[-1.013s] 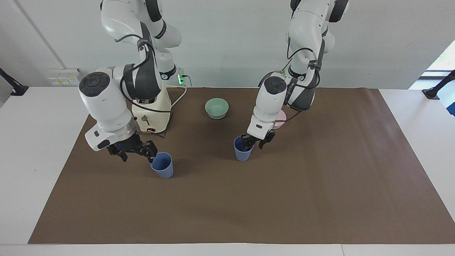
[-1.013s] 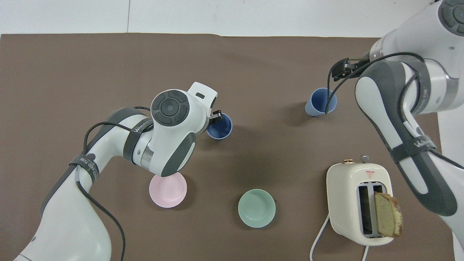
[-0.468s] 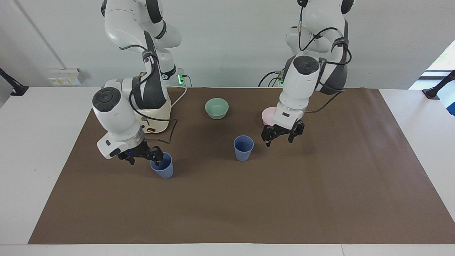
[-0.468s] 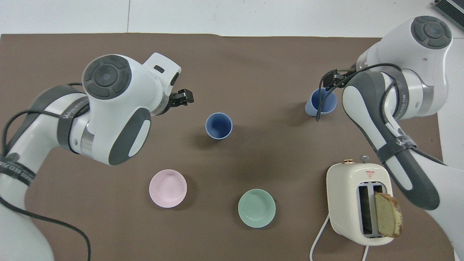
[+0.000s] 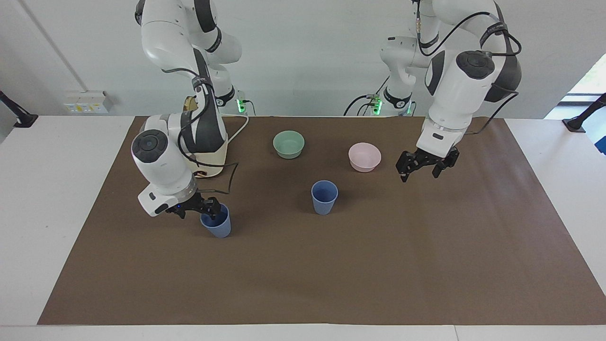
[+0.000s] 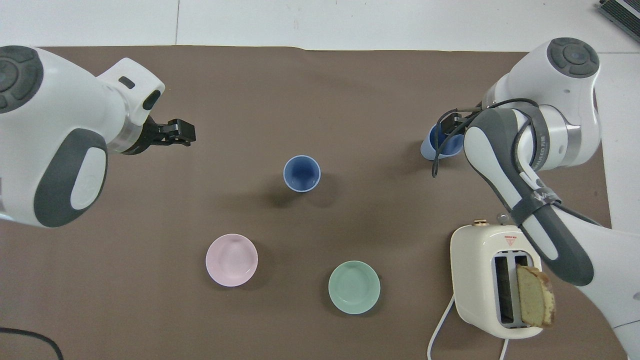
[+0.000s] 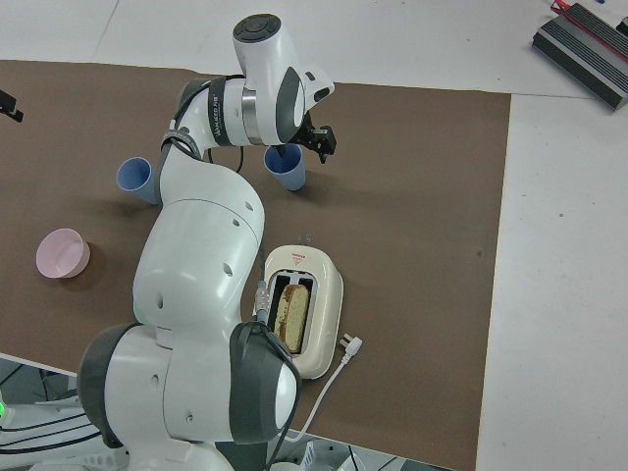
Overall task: Stack blue cups with both arms
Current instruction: 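Withdraw the left gripper to rest while the right gripper lifts the cup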
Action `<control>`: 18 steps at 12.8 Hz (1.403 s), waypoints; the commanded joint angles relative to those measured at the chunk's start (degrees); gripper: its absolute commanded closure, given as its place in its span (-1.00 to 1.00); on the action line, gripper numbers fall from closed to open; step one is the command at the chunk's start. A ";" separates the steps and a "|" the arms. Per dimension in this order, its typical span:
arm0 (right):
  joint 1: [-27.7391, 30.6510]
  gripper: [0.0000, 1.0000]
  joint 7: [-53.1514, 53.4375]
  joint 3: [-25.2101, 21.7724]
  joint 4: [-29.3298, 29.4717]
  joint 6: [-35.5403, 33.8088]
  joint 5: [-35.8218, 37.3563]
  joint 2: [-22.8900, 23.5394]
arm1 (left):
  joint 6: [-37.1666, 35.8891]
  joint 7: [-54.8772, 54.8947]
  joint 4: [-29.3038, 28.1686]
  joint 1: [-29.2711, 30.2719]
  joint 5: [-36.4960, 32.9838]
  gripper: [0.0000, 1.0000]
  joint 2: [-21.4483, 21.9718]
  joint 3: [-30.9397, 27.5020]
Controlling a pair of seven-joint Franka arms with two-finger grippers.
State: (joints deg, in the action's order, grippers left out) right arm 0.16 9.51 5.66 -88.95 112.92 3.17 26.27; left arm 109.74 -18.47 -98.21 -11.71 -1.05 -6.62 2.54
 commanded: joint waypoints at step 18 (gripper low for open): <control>-11.12 1.00 14.10 0.93 3.86 -5.25 0.25 -9.22 | -24.84 20.84 10.50 9.33 1.22 -1.00 8.29 0.27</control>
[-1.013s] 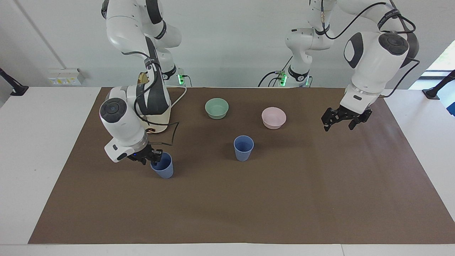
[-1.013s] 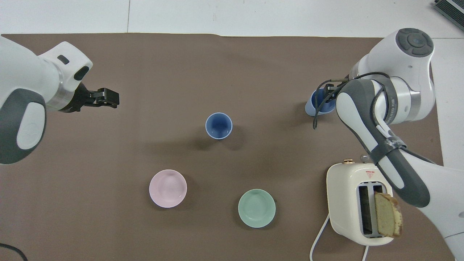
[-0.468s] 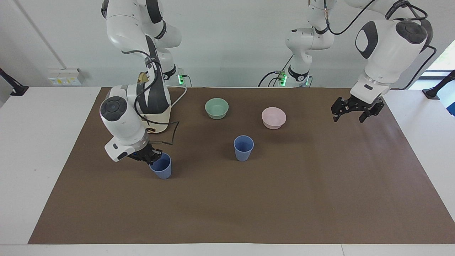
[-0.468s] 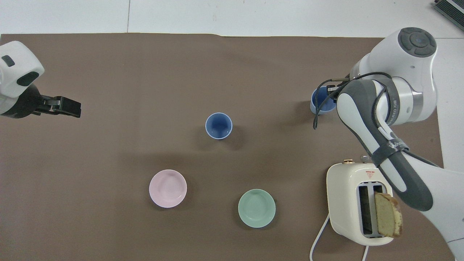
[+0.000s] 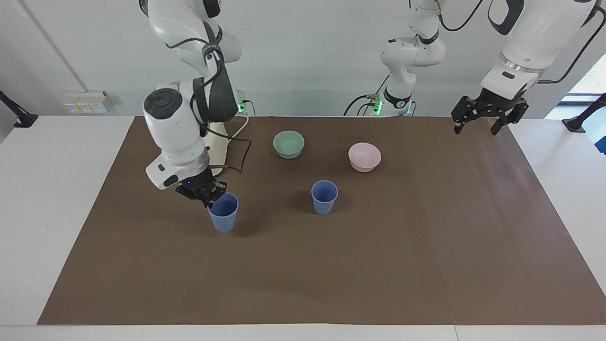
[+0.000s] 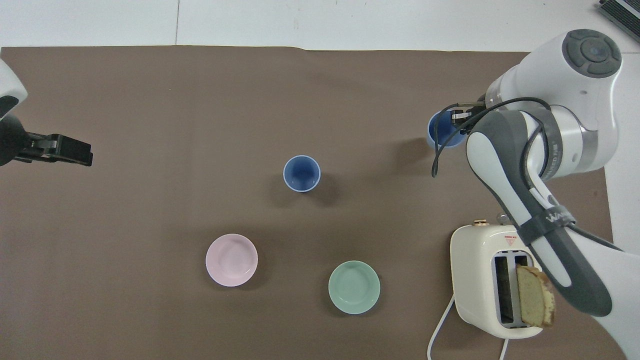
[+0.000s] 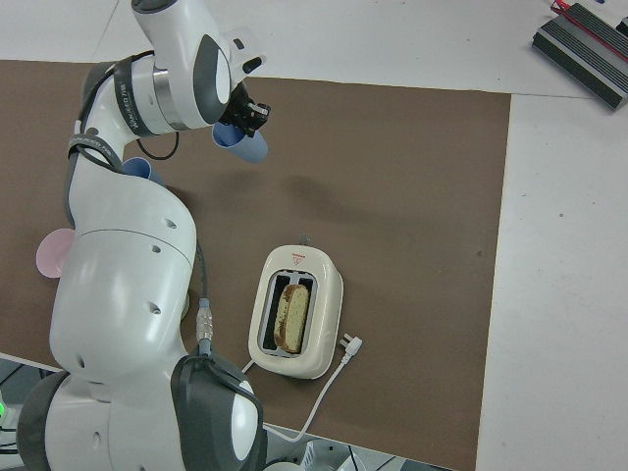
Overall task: Stack blue cups with both arms
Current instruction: 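Withdraw the left gripper to rest while the right gripper lifts the cup, then carry the blue cup with the right gripper over the placed cup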
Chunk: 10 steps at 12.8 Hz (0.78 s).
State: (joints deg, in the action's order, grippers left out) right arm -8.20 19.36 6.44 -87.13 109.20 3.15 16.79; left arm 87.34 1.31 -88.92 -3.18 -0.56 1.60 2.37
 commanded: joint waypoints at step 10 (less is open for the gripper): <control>-15.00 1.00 21.07 0.94 7.68 -0.92 -9.72 1.57 | -2.44 2.12 -0.73 0.89 1.62 -1.00 2.53 0.44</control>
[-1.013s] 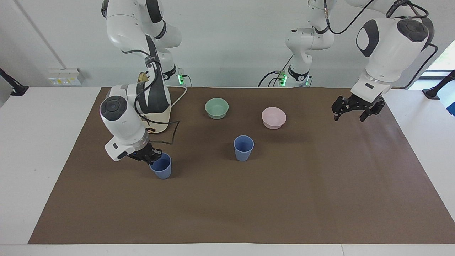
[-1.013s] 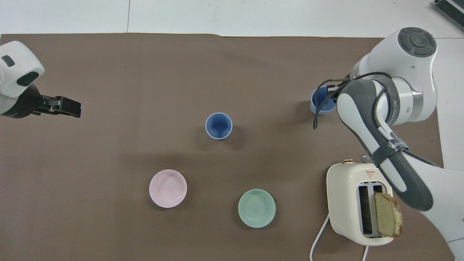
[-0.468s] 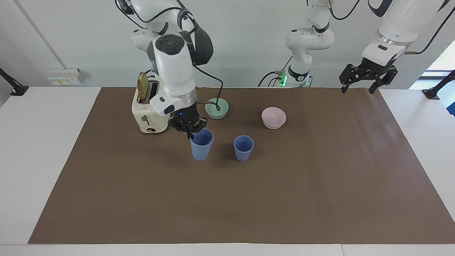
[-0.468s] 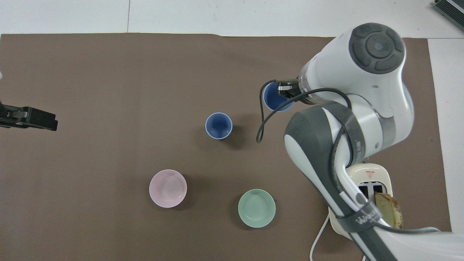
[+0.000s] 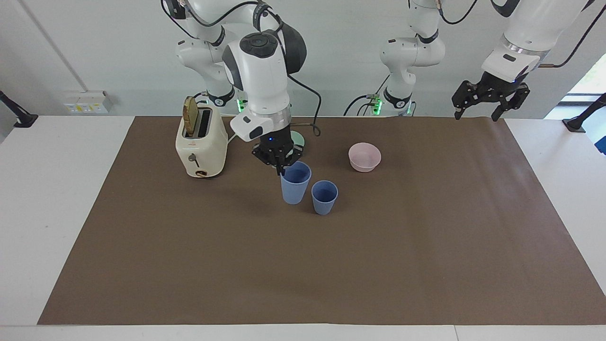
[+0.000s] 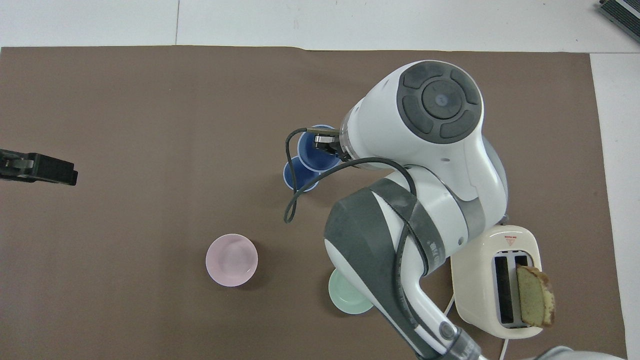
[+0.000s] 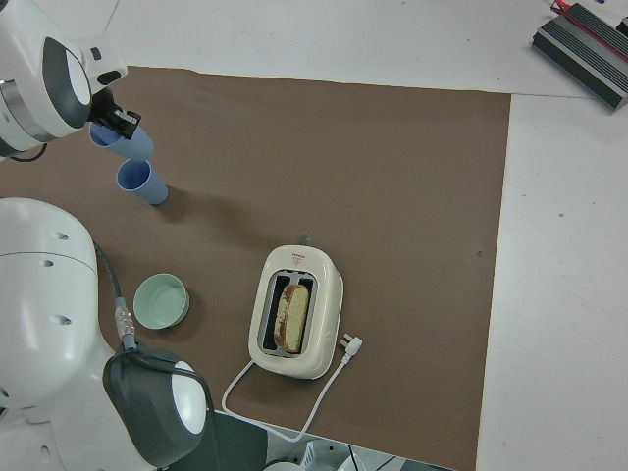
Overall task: Stack blue cups with both arms
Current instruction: 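Carry the blue cup with the right gripper over the placed cup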
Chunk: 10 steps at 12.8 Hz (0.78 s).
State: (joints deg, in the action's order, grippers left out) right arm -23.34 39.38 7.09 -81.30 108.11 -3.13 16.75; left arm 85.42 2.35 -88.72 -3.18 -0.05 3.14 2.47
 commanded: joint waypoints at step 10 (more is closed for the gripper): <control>-1.18 1.00 -0.17 0.39 -2.72 3.95 -3.37 4.96 | -0.61 0.38 -0.41 0.98 0.93 -1.00 0.90 0.43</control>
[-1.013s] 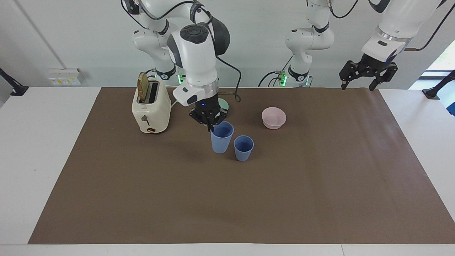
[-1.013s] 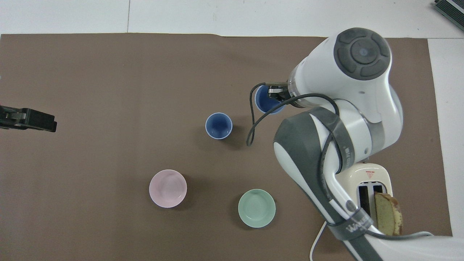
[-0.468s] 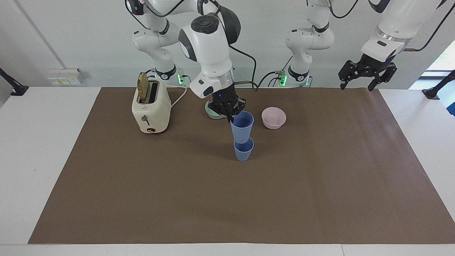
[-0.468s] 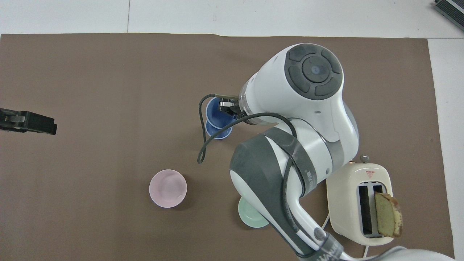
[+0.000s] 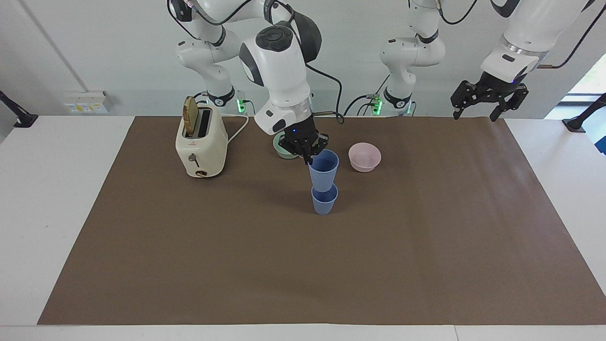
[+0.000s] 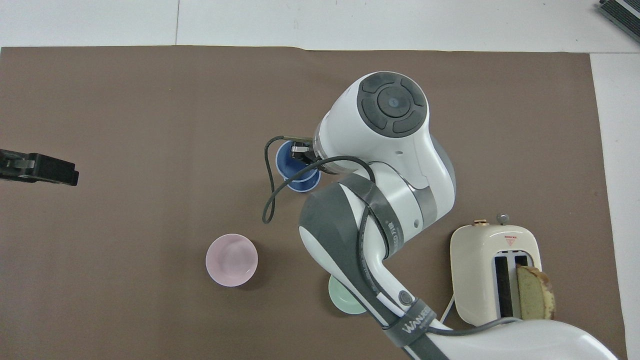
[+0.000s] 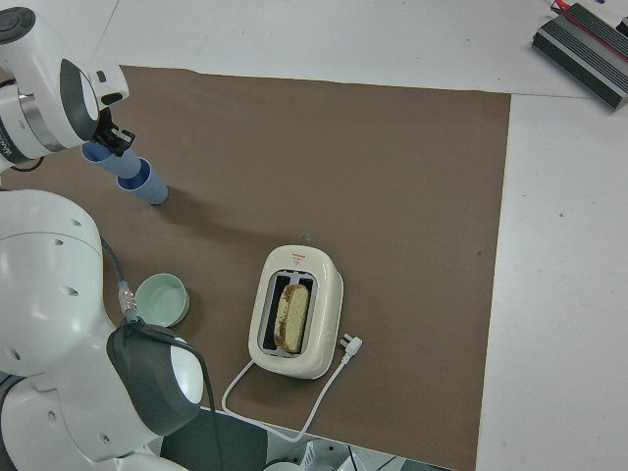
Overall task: Stack blue cups with both arms
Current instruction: 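Lower the cup into the other cup and open the right gripper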
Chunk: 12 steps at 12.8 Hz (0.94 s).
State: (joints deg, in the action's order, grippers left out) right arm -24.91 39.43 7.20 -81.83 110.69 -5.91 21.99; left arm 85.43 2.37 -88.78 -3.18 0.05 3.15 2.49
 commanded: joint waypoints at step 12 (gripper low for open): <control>0.57 1.00 -2.25 0.27 -8.17 7.61 -1.12 -0.02 | -0.61 0.36 -0.34 0.89 0.83 -1.00 0.90 0.41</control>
State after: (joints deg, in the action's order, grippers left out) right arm -24.90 38.80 7.11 -88.86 117.20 -5.91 22.52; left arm 85.43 2.37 -88.78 -3.18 0.05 3.15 2.49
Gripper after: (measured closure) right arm 0.952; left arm 0.000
